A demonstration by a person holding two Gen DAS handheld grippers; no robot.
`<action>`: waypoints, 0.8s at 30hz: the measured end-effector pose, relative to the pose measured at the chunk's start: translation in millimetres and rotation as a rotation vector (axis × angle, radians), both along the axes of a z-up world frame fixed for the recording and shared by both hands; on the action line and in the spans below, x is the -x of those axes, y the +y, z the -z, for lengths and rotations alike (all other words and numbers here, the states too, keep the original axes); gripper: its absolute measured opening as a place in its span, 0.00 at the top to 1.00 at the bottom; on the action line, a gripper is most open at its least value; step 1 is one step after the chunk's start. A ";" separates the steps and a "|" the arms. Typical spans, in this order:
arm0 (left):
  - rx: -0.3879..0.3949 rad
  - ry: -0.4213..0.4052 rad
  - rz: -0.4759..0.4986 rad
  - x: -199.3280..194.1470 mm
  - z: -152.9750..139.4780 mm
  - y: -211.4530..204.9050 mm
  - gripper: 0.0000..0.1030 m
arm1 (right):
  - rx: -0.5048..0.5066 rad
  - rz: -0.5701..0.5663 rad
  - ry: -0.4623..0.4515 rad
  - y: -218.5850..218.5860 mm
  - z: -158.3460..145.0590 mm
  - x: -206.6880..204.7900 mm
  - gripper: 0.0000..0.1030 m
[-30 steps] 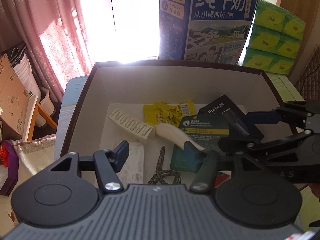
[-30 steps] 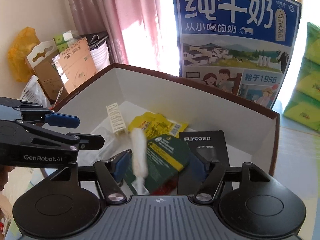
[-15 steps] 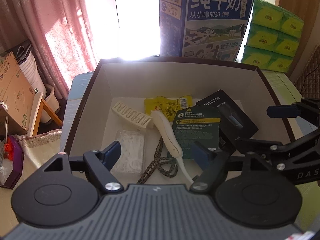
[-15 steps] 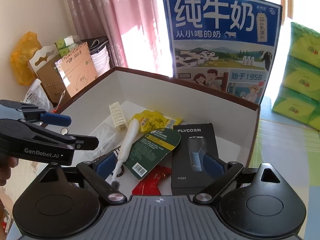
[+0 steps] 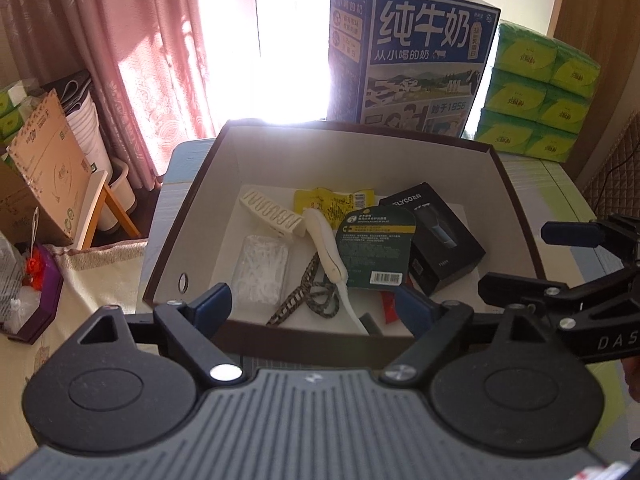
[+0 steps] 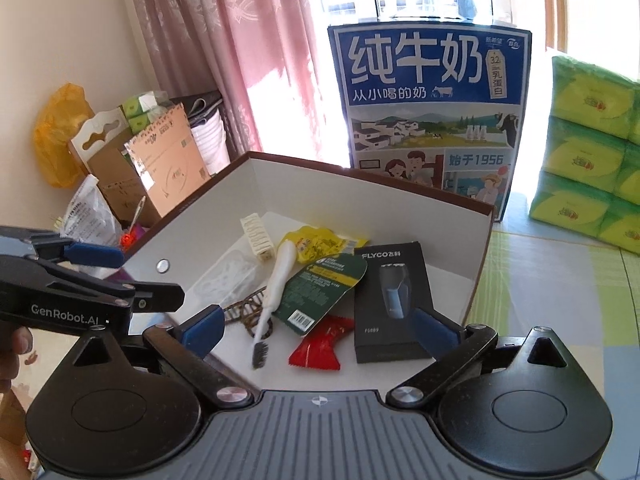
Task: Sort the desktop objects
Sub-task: 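Withdraw both tools from the box toward the purple tube and clear cup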
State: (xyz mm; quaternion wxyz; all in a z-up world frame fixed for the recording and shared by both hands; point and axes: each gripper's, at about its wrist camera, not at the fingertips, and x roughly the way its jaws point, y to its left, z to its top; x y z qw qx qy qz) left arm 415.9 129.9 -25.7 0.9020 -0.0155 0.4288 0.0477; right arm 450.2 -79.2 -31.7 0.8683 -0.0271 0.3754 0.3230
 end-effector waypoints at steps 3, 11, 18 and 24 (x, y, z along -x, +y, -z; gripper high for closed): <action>0.016 -0.008 -0.009 16.4 -5.2 -5.3 0.16 | -0.012 -0.004 -0.003 -5.4 -7.0 11.9 0.03; 0.058 -0.042 -0.054 65.1 -18.2 -16.0 0.16 | -0.044 -0.022 -0.023 -21.4 -26.2 49.3 0.02; 0.088 -0.045 -0.093 108.7 -16.9 -29.3 0.16 | -0.034 -0.043 -0.028 -36.2 -30.9 82.8 0.02; 0.100 -0.040 -0.109 140.7 -11.7 -44.8 0.16 | -0.040 -0.056 -0.013 -52.0 -26.6 107.1 0.02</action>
